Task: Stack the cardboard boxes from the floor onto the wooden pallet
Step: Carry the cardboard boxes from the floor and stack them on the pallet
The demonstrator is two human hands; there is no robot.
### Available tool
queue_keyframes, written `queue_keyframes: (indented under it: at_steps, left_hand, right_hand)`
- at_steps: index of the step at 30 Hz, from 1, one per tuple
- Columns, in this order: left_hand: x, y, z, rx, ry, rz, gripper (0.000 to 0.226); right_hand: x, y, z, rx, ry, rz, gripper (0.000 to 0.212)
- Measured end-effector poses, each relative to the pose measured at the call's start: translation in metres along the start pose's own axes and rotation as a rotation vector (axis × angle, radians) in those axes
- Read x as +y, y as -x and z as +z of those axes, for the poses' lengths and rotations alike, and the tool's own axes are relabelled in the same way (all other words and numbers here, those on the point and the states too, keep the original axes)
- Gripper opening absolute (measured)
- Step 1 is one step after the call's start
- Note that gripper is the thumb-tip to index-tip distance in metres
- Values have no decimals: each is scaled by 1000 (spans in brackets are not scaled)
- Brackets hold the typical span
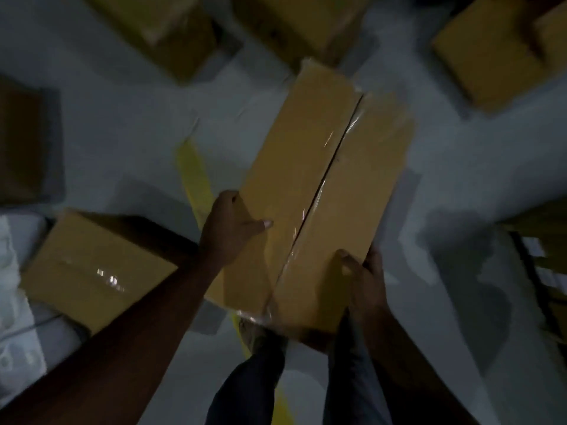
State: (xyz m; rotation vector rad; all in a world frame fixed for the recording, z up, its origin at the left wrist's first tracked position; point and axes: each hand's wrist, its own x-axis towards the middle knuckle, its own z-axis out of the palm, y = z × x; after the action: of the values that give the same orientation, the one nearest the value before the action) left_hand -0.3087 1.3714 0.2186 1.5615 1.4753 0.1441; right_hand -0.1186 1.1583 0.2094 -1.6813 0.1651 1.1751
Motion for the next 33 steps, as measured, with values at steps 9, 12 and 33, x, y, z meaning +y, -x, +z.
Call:
queue_keyframes:
  at_steps: [9,12,33]
  left_hand:
    - [239,158,38,-255,29,278,82]
    - [300,183,85,-318,15,352,81]
    - [626,243,387,-620,-224,629,91]
  right_hand:
    - [-167,160,-188,132,-92,-120,85]
    - [-195,185,-255,206,-234,-142,78]
    - [-307,171,-575,607,-446,-283,91]
